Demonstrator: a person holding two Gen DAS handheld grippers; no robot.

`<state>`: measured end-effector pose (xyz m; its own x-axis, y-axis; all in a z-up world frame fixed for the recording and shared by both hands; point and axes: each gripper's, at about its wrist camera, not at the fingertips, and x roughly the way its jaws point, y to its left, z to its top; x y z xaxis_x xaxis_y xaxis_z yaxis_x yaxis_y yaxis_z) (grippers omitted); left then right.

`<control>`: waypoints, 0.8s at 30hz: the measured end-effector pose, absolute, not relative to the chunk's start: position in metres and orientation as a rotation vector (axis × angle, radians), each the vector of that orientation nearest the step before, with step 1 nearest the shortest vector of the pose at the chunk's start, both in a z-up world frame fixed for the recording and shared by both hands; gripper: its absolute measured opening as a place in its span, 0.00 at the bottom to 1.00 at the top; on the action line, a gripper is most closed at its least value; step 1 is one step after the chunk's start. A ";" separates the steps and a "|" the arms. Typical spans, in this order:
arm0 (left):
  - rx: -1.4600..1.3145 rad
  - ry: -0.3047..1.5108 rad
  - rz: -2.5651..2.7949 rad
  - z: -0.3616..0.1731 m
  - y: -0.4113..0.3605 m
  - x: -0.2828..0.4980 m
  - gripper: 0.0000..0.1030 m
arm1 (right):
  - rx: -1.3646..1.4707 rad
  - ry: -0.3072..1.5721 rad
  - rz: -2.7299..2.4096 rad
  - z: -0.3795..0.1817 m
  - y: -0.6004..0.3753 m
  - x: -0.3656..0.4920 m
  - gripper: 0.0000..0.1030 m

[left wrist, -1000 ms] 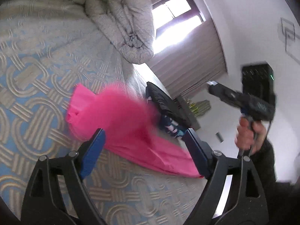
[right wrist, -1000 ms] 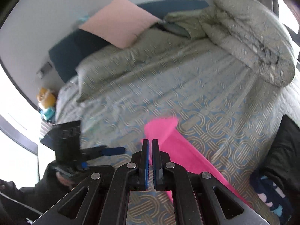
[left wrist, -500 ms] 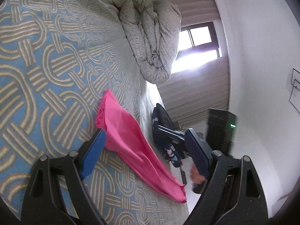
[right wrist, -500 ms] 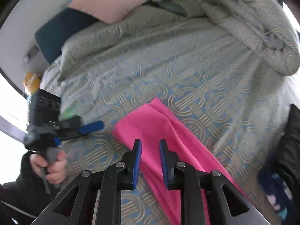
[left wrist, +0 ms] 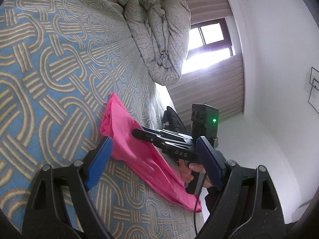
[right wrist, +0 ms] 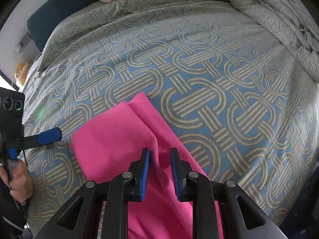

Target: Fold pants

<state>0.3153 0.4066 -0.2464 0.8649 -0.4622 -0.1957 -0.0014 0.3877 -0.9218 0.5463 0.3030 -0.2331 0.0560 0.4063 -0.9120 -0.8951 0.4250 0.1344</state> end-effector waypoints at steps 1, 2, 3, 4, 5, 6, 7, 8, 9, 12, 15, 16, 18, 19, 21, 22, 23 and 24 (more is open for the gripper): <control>-1.142 0.466 -0.306 -0.246 0.406 0.315 0.83 | -0.547 1.118 1.086 -0.233 0.302 0.545 0.20; -1.141 0.466 -0.305 -0.246 0.407 0.315 0.83 | -0.554 1.111 1.089 -0.231 0.302 0.543 0.17; -1.142 0.467 -0.305 -0.246 0.407 0.316 0.83 | -0.567 1.105 1.082 -0.231 0.302 0.542 0.08; -1.143 0.466 -0.305 -0.246 0.407 0.316 0.83 | -0.572 1.104 1.068 -0.229 0.302 0.541 0.04; -1.145 0.465 -0.305 -0.246 0.406 0.316 0.83 | -0.564 1.100 1.061 -0.228 0.302 0.541 0.03; -1.148 0.463 -0.306 -0.246 0.407 0.316 0.83 | -0.547 1.093 1.062 -0.224 0.302 0.540 0.02; -1.151 0.461 -0.307 -0.247 0.407 0.315 0.83 | -0.532 1.084 1.062 -0.219 0.302 0.540 0.02; -1.152 0.461 -0.308 -0.247 0.407 0.315 0.83 | -0.517 1.077 1.055 -0.215 0.301 0.540 0.02; -1.152 0.461 -0.308 -0.248 0.407 0.315 0.83 | -0.491 1.068 1.060 -0.209 0.300 0.540 0.01; -1.149 0.462 -0.307 -0.249 0.408 0.315 0.83 | -0.484 1.030 1.062 -0.196 0.299 0.539 0.01; -1.149 0.462 -0.307 -0.249 0.407 0.314 0.83 | -0.491 1.009 1.035 -0.192 0.299 0.544 0.01; -1.149 0.461 -0.307 -0.248 0.407 0.314 0.83 | -0.490 1.010 1.019 -0.193 0.299 0.547 0.01; -1.149 0.462 -0.306 -0.249 0.407 0.314 0.83 | -0.472 1.017 0.983 -0.200 0.300 0.553 0.01; -1.149 0.462 -0.307 -0.249 0.407 0.314 0.83 | -0.464 1.017 0.965 -0.203 0.299 0.557 0.01; -1.149 0.463 -0.306 -0.249 0.407 0.314 0.83 | -0.449 1.035 0.953 -0.211 0.295 0.563 0.02; -1.148 0.463 -0.306 -0.249 0.407 0.314 0.83 | -0.451 1.050 0.955 -0.216 0.296 0.564 0.03; -1.148 0.463 -0.306 -0.249 0.407 0.314 0.83 | -0.466 1.059 0.949 -0.222 0.297 0.565 0.04; -1.147 0.463 -0.305 -0.249 0.407 0.314 0.83 | -0.474 1.062 0.948 -0.225 0.299 0.564 0.08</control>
<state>0.3140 0.4069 -0.2487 0.8660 -0.4605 -0.1950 -0.0026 0.3859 -0.9225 0.5644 0.2986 -0.2253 0.1632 0.4221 -0.8918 -0.8379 0.5364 0.1005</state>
